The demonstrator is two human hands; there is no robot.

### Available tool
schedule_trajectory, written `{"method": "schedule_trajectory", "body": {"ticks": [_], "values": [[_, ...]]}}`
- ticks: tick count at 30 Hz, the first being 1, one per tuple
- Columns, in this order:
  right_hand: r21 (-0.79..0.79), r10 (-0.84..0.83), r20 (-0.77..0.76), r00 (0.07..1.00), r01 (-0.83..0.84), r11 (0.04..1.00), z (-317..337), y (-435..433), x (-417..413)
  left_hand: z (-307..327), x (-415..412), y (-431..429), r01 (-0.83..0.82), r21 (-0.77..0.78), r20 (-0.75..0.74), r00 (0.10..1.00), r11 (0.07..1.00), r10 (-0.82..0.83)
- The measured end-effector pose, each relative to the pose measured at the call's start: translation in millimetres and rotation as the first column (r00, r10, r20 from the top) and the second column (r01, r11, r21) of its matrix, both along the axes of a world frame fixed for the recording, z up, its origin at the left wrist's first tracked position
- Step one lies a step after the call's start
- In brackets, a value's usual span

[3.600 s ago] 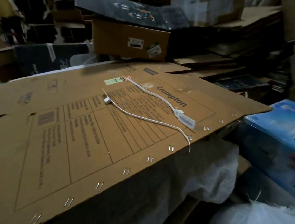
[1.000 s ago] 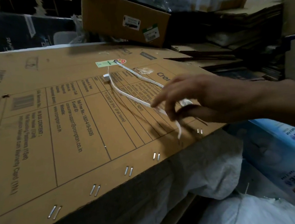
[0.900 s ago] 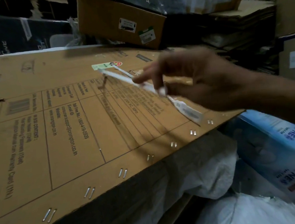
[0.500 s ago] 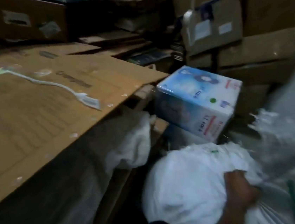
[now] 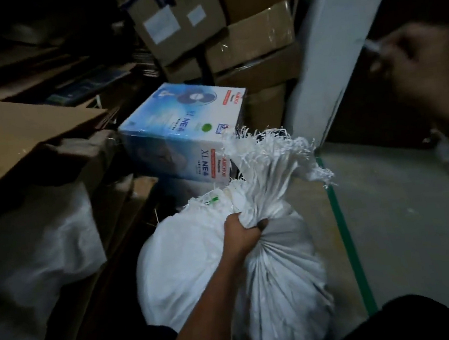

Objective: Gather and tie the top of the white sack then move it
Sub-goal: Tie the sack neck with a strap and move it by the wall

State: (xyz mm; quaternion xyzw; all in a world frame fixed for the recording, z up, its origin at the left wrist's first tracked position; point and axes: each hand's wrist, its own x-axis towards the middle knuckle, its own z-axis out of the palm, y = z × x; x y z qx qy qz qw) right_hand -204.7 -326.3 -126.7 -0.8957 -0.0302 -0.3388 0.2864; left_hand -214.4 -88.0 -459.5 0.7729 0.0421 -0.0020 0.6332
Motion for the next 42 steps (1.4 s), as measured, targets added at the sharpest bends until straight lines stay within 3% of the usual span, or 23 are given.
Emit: {"method": "schedule_trajectory", "body": {"ticks": [2, 5, 12, 17, 19, 22, 25, 26, 28, 30, 34, 36, 38, 42], "values": [[0.008, -0.182, -0.236, 0.955, 0.189, 0.982, -59, -31, -2, 1, 2, -1, -0.003, 0.021, 0.001, 1.000, 1.000, 0.003], [-0.001, -0.218, -0.498, 0.839, 0.251, 0.968, -139, -43, -21, 4, 4, -2, 0.002, 0.029, -0.021, 1.000, 1.000, -0.002], [0.044, 0.038, -0.702, 0.711, -0.010, 0.999, -186, -20, -79, 8, 4, -6, -0.008, 0.021, -0.023, 1.000, 1.000, 0.009], [0.021, 0.049, -0.834, 0.550, -0.057, 0.998, -224, -1, -46, 13, 1, -7, 0.034, 0.001, -0.036, 0.999, 0.999, -0.034], [0.019, 0.056, -0.848, 0.527, -0.076, 0.997, -238, 23, -23, 18, -2, -6, 0.100, -0.005, -0.023, 0.995, 0.995, -0.100], [-0.054, 0.082, -0.790, 0.608, -0.203, 0.978, -244, 72, 9, 23, -3, -5, 0.128, 0.019, -0.013, 0.992, 0.992, -0.128], [-0.338, -0.053, -0.859, 0.509, -0.485, 0.807, -235, 116, 27, 26, -1, -2, 0.095, 0.044, -0.035, 0.995, 0.994, -0.094], [-0.363, -0.062, -0.867, 0.495, -0.543, 0.757, -235, 120, 33, 25, 0, -1, 0.078, 0.034, -0.039, 0.996, 0.996, -0.077], [-0.313, -0.035, -0.884, 0.467, -0.534, 0.786, -234, 120, 34, 25, 1, 1, 0.051, 0.020, -0.032, 0.998, 0.998, -0.050], [-0.251, 0.030, -0.821, 0.570, -0.408, 0.878, -240, 118, 36, 23, 1, 1, 0.040, 0.013, -0.022, 0.999, 0.999, -0.040], [-0.471, -0.065, -0.767, 0.638, -0.492, 0.732, -224, 126, 41, 24, 2, 1, -0.004, -0.008, 0.036, 0.999, 1.000, 0.004], [-0.492, -0.040, -0.763, 0.645, -0.540, 0.683, -220, 129, 40, 20, 6, 3, -0.006, 0.047, 0.083, 0.997, 0.999, 0.002], [-0.525, -0.080, -0.773, 0.630, -0.563, 0.639, -218, 130, 38, 18, 9, 4, 0.025, 0.124, 0.035, 0.999, 0.992, -0.030], [-0.442, -0.044, -0.811, 0.584, -0.561, 0.699, -214, 121, 35, 18, 12, 8, 0.097, 0.273, -0.020, 0.995, 0.957, -0.095]]}}
